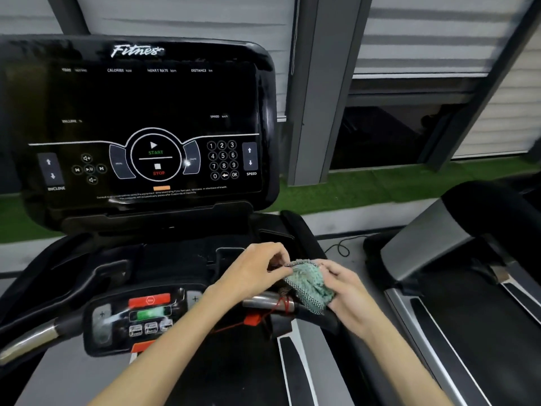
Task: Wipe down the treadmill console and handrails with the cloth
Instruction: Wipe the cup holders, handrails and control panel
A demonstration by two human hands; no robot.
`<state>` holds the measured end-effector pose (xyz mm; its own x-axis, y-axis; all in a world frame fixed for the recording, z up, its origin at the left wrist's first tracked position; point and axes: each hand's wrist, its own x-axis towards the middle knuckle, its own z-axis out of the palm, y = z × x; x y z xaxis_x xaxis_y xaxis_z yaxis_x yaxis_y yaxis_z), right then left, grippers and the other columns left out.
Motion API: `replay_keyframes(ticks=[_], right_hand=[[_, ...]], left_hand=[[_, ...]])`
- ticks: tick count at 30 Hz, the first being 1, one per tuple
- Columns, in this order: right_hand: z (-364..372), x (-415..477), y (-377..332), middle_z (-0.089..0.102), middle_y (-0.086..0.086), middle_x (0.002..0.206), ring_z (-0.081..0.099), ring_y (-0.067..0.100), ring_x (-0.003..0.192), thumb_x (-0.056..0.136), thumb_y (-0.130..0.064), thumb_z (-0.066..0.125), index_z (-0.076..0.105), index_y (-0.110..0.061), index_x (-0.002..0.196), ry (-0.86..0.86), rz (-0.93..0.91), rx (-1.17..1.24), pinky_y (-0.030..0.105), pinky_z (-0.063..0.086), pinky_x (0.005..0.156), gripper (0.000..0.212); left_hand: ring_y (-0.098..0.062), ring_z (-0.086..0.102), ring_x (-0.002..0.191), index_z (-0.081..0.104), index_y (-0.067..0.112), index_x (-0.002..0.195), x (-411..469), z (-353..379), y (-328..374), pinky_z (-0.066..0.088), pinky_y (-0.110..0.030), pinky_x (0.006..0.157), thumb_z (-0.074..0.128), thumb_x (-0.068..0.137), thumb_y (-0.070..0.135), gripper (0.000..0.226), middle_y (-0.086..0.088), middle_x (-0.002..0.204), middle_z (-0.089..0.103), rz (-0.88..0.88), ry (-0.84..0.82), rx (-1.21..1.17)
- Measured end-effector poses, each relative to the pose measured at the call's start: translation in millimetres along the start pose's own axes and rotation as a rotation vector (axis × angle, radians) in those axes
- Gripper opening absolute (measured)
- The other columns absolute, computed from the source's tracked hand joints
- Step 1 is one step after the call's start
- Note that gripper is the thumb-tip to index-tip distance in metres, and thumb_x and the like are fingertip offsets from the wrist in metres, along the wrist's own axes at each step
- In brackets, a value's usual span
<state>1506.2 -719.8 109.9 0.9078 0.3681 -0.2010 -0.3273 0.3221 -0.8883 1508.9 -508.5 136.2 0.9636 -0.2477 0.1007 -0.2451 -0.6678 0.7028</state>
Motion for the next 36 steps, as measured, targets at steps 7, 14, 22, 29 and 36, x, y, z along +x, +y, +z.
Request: replay_keyframes(ticks=[7,14,22,29,36], right_hand=[[-23.8,-43.1,36.1,0.059,0.019,0.130,0.060,0.030,0.115,0.093,-0.021,0.048,0.049,-0.002,0.132,0.303,-0.043,0.319,0.037,0.057,0.079,0.044],[-10.3,-68.0,60.5,0.065,0.018,0.118,0.065,0.028,0.102,0.099,-0.009,0.044,0.054,-0.002,0.123,0.490,-0.098,0.286,0.036,0.056,0.074,0.027],[-19.3,-33.9,69.8,0.068,0.010,0.112,0.065,0.019,0.096,0.097,-0.006,0.053,0.062,-0.010,0.120,0.650,-0.167,-0.189,0.031,0.051,0.084,0.025],[-28.8,-21.4,113.9,0.059,-0.006,0.129,0.054,0.009,0.119,0.099,-0.011,0.050,0.054,-0.019,0.134,0.430,-0.201,-0.851,0.012,0.039,0.100,0.036],[19.7,-4.1,128.7,0.054,-0.005,0.136,0.048,0.014,0.128,0.097,-0.032,0.048,0.051,-0.018,0.137,0.465,-0.362,-0.836,0.030,0.036,0.108,0.043]], left_hand=[[-0.008,0.052,0.118,0.061,0.014,0.121,-77.0,-12.1,-40.1,0.036,-0.020,0.106,0.049,0.095,0.016,0.028,0.003,0.121,0.061,0.118,0.410,0.249],[-0.035,0.034,0.140,0.039,-0.002,0.143,-115.3,-2.0,-52.5,0.028,-0.049,0.115,0.068,0.074,0.059,0.096,-0.020,0.148,0.039,-0.028,0.273,0.673],[-0.038,0.037,0.138,0.034,-0.007,0.144,-130.1,-11.6,-63.3,0.036,-0.050,0.111,0.090,0.039,0.058,0.136,-0.024,0.148,0.040,-0.111,0.100,0.822],[-0.033,0.046,0.132,0.042,-0.001,0.141,-131.1,-18.1,-68.8,0.028,-0.043,0.111,0.094,0.041,0.046,0.122,-0.017,0.140,0.050,-0.047,0.135,0.816],[-0.034,0.047,0.130,0.044,0.000,0.137,-128.0,-14.1,-65.0,0.036,-0.047,0.110,0.094,0.044,0.039,0.113,-0.017,0.134,0.053,-0.079,0.156,0.800]])
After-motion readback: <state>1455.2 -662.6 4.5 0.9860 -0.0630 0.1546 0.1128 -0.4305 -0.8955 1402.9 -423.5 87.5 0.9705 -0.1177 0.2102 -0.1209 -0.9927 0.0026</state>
